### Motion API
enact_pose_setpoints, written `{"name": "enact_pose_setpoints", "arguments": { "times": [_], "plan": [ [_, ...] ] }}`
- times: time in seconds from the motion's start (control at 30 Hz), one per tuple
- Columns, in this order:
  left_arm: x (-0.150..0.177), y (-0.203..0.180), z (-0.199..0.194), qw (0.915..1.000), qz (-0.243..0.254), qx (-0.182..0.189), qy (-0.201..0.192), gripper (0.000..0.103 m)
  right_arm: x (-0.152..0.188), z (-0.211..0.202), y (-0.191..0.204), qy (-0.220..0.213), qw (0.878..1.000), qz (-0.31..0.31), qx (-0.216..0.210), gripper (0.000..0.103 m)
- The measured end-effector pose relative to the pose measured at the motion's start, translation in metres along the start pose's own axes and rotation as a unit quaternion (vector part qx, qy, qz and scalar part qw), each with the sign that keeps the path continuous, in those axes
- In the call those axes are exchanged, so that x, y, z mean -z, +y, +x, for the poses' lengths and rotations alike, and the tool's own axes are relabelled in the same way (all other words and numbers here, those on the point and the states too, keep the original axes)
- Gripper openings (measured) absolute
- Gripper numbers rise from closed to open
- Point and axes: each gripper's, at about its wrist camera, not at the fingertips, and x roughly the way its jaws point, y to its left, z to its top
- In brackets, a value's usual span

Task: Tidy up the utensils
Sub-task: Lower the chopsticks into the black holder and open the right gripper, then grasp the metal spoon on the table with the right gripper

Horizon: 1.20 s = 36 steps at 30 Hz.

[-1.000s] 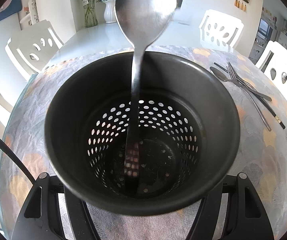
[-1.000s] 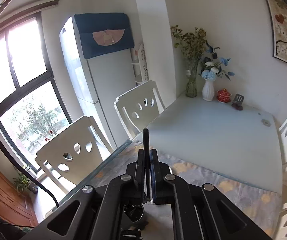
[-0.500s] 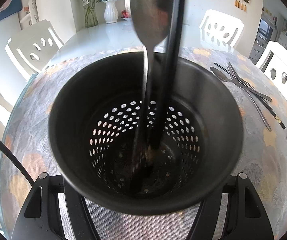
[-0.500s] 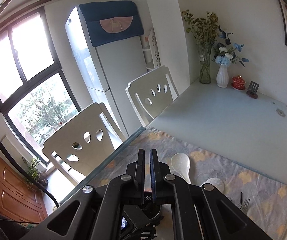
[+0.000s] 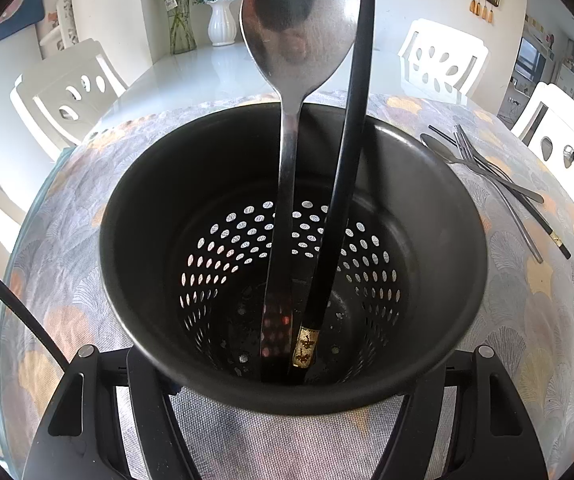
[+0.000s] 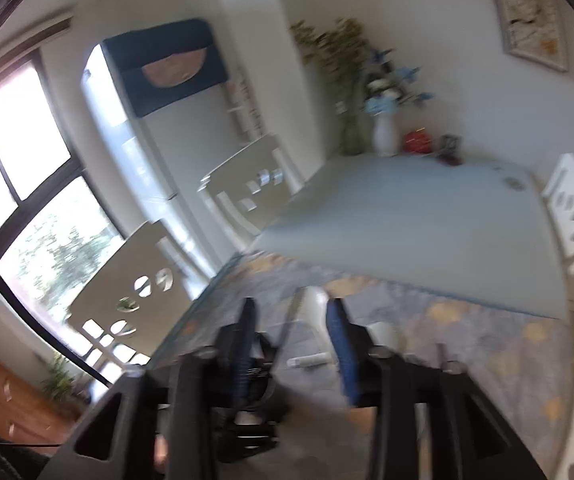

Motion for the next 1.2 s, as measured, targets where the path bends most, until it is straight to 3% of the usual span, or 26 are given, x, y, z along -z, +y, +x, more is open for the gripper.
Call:
{"name": "enact_pose_setpoints", "arguments": {
  "times": [0.03, 0.07, 0.1, 0.17, 0.3, 0.5, 0.63, 0.67, 0.73, 0.8, 0.87, 1.0, 1.2],
  "plan": [
    [0.000, 0.000, 0.000, 1.0000, 0.000, 0.000, 0.000, 0.069, 0.003, -0.011, -0.007, -0.013, 1.000, 0.005, 0.019, 0.071],
    [0.000, 0.000, 0.000, 1.0000, 0.000, 0.000, 0.000, 0.069, 0.008, -0.023, -0.015, -0.025, 0.999, 0.012, 0.037, 0.086],
    [0.000, 0.001, 0.000, 1.0000, 0.000, 0.000, 0.000, 0.069, 0.010, -0.030, -0.022, -0.031, 0.998, 0.019, 0.050, 0.092],
    [0.000, 0.000, 0.000, 1.0000, -0.001, 0.001, 0.000, 0.069, 0.021, -0.043, -0.043, -0.034, 0.995, 0.039, 0.086, 0.092],
    [0.001, 0.003, 0.000, 0.9999, -0.008, 0.011, 0.000, 0.069, 0.050, -0.047, -0.092, 0.003, 0.986, 0.098, 0.133, 0.092],
    [0.000, 0.000, 0.003, 1.0000, -0.002, 0.004, 0.002, 0.069, 0.096, -0.020, -0.154, 0.064, 0.976, 0.163, 0.132, 0.092],
    [0.000, -0.003, 0.003, 1.0000, -0.001, 0.001, 0.003, 0.069, 0.109, 0.014, -0.163, 0.085, 0.976, 0.154, 0.127, 0.092],
    [0.000, -0.002, 0.003, 1.0000, -0.002, 0.003, 0.002, 0.069, 0.112, 0.028, -0.164, 0.098, 0.976, 0.144, 0.130, 0.091],
    [0.000, -0.002, 0.003, 1.0000, -0.004, 0.008, 0.003, 0.069, 0.118, 0.056, -0.164, 0.127, 0.974, 0.127, 0.139, 0.080],
    [0.000, -0.002, 0.003, 0.9999, -0.004, 0.009, 0.004, 0.070, 0.125, 0.085, -0.166, 0.162, 0.971, 0.117, 0.128, 0.055],
    [0.000, -0.003, 0.003, 1.0000, -0.002, 0.008, 0.004, 0.070, 0.133, 0.112, -0.170, 0.196, 0.967, 0.114, 0.112, 0.048],
    [0.000, -0.003, 0.003, 1.0000, -0.002, 0.007, 0.004, 0.070, 0.132, 0.145, -0.168, 0.210, 0.970, 0.102, 0.071, 0.048],
    [0.000, -0.003, 0.003, 1.0000, -0.002, 0.007, 0.003, 0.070, 0.113, 0.181, -0.145, 0.228, 0.973, 0.017, 0.022, 0.048]
  ]
}}
